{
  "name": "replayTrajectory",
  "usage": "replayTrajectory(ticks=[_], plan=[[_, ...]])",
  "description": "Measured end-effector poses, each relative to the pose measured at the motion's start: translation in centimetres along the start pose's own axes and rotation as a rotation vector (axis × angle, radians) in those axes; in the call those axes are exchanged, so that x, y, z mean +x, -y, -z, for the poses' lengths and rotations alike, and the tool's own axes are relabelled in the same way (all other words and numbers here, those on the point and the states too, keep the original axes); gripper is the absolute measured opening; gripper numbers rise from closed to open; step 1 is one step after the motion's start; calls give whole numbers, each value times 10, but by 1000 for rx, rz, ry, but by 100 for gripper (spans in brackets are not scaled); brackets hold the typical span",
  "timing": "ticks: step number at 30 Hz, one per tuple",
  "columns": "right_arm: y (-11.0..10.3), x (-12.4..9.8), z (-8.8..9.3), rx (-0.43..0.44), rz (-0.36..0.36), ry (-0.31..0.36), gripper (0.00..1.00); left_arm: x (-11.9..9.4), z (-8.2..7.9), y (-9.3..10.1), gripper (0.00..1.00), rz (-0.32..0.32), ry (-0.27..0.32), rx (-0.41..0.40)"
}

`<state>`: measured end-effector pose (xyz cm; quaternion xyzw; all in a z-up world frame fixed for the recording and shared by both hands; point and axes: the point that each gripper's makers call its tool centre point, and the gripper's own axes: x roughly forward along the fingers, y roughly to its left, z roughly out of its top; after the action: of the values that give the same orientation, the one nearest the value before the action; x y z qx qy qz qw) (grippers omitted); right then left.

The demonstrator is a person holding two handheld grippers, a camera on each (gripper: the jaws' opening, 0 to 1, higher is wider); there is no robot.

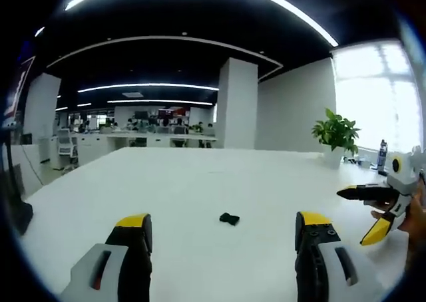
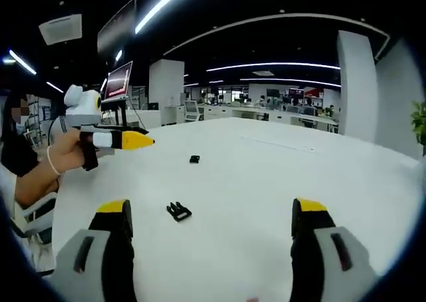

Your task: Snap the two parts of the plastic buckle together until the buckle closes and remains connected.

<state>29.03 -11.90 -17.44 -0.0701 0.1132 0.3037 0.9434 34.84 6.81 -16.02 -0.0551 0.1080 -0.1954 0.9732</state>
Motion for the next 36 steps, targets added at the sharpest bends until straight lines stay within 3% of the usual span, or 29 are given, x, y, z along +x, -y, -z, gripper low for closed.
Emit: replayTrajectory(ticks=[5,10,14,18,24,30,36], plan=[[0,-1,1,-4,1,1,100,14,-2,-2,86,-51,40,12],[2,-3,4,1,8,-5,100,25,-1,0,86,-71,42,-25],[2,-5,5,3,9,-5,100,33,7,1,87,-94,-2,-47],[2,-6,6,-5,4,-10,100,35,10,-1,89,-129,-15,-19],[1,-5,8,2,5,-17,100,42,15,-5,89,-145,-55,-74],[-2,-3,12,-15,-3,-44,100,53,24,-6,87,-150,-139,-110],[-3,-3,13,-19,-10,-48,100,65,29,-6,83,-158,-174,-142]])
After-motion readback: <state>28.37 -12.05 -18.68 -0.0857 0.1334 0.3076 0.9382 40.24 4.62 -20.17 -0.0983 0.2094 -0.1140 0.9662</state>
